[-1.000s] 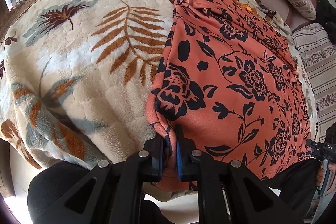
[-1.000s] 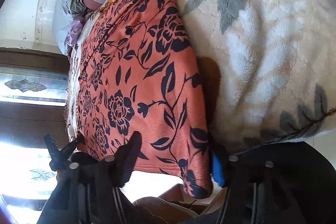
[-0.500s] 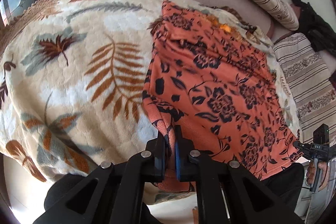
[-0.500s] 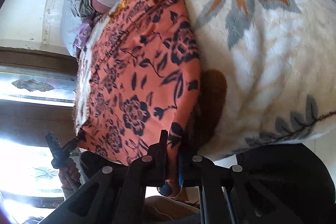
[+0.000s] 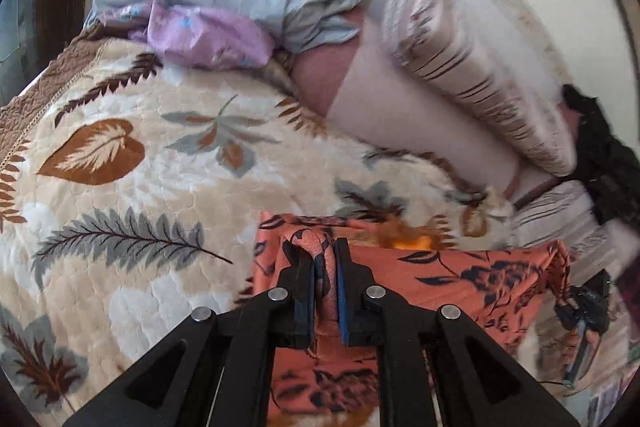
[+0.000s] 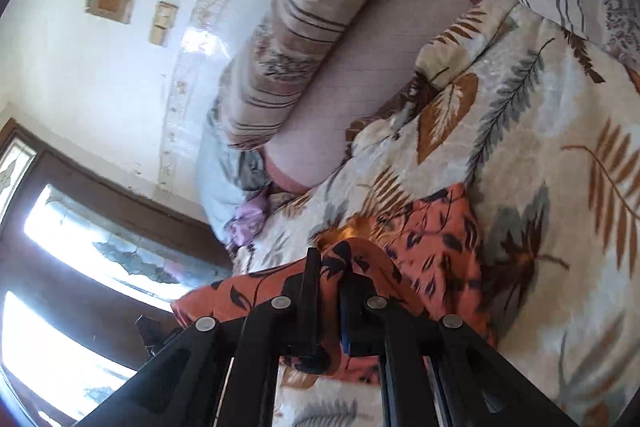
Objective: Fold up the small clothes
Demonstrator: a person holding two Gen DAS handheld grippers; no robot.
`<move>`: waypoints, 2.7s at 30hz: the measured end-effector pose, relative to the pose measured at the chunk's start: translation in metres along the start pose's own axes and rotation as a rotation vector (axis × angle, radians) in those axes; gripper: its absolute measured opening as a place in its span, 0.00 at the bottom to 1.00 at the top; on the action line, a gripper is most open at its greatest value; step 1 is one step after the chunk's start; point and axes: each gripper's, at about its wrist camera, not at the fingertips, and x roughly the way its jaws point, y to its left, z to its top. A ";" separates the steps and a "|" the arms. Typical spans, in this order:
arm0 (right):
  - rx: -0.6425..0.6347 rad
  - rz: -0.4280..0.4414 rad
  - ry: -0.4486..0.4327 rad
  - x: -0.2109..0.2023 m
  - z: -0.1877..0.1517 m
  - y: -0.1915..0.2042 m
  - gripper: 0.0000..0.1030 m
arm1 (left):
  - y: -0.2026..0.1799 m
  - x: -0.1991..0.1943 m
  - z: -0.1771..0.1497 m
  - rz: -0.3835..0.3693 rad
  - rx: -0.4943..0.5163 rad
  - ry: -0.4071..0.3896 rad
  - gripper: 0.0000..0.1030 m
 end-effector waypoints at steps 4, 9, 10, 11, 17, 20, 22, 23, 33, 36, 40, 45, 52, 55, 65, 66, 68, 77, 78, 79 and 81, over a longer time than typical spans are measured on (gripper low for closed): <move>0.147 -0.196 0.106 0.090 -0.019 -0.085 0.77 | 0.021 0.108 -0.033 0.194 0.034 0.153 0.26; 0.074 -0.224 0.033 0.038 -0.032 -0.059 0.89 | 0.016 0.062 -0.023 0.080 0.016 0.098 0.58; 0.073 -0.231 0.024 0.025 -0.037 -0.058 0.89 | 0.016 0.042 -0.023 0.093 0.003 0.039 0.62; 0.071 -0.230 0.017 0.012 -0.043 -0.056 0.89 | 0.017 0.023 -0.026 0.090 -0.006 -0.010 0.71; -0.002 -0.288 0.156 -0.006 -0.104 -0.066 0.89 | 0.032 -0.020 -0.073 0.073 -0.024 -0.029 0.82; -0.089 -0.326 0.151 0.001 -0.121 -0.059 0.89 | 0.033 0.005 -0.106 0.118 0.005 0.065 0.82; -0.132 -0.348 0.149 0.008 -0.125 -0.052 0.87 | 0.026 0.029 -0.122 0.131 0.021 0.128 0.82; -0.154 -0.362 0.164 0.014 -0.127 -0.049 0.80 | 0.020 0.037 -0.128 0.151 0.038 0.145 0.82; -0.251 -0.403 0.140 -0.005 -0.117 0.014 0.20 | -0.038 0.011 -0.097 0.151 0.135 0.090 0.19; -0.300 -0.364 0.107 -0.051 -0.125 0.047 0.20 | -0.046 -0.042 -0.099 0.074 0.144 0.030 0.19; -0.239 -0.315 0.128 -0.113 -0.171 0.032 0.22 | -0.038 -0.088 -0.147 0.018 0.180 0.039 0.28; -0.050 -0.479 0.323 -0.117 -0.255 -0.074 0.90 | 0.021 -0.038 -0.229 0.174 0.153 0.251 0.52; -0.121 -0.405 0.109 -0.168 -0.224 -0.045 0.89 | 0.022 -0.073 -0.208 0.159 0.078 0.094 0.53; -0.212 -0.411 0.088 -0.153 -0.202 -0.034 0.89 | 0.012 -0.066 -0.203 0.142 0.114 0.099 0.53; -0.266 -0.536 0.132 -0.045 -0.149 -0.037 0.64 | -0.005 -0.002 -0.150 0.183 0.252 0.119 0.57; -0.270 -0.538 0.134 -0.044 -0.151 -0.039 0.64 | -0.009 0.010 -0.143 0.200 0.289 0.138 0.57; -0.272 -0.540 0.147 -0.044 -0.158 -0.044 0.64 | -0.016 0.032 -0.129 0.222 0.353 0.168 0.57; -0.213 -0.479 0.127 -0.064 -0.157 -0.048 0.65 | 0.040 0.048 -0.071 0.157 -0.132 0.122 0.58; -0.206 -0.462 0.119 -0.067 -0.155 -0.047 0.65 | 0.040 0.039 -0.078 0.139 -0.108 0.116 0.58; -0.200 -0.442 0.114 -0.070 -0.153 -0.046 0.65 | 0.038 0.029 -0.085 0.137 -0.076 0.105 0.58; -0.196 -0.422 0.122 -0.073 -0.152 -0.044 0.65 | 0.035 0.009 -0.106 0.126 -0.010 0.100 0.58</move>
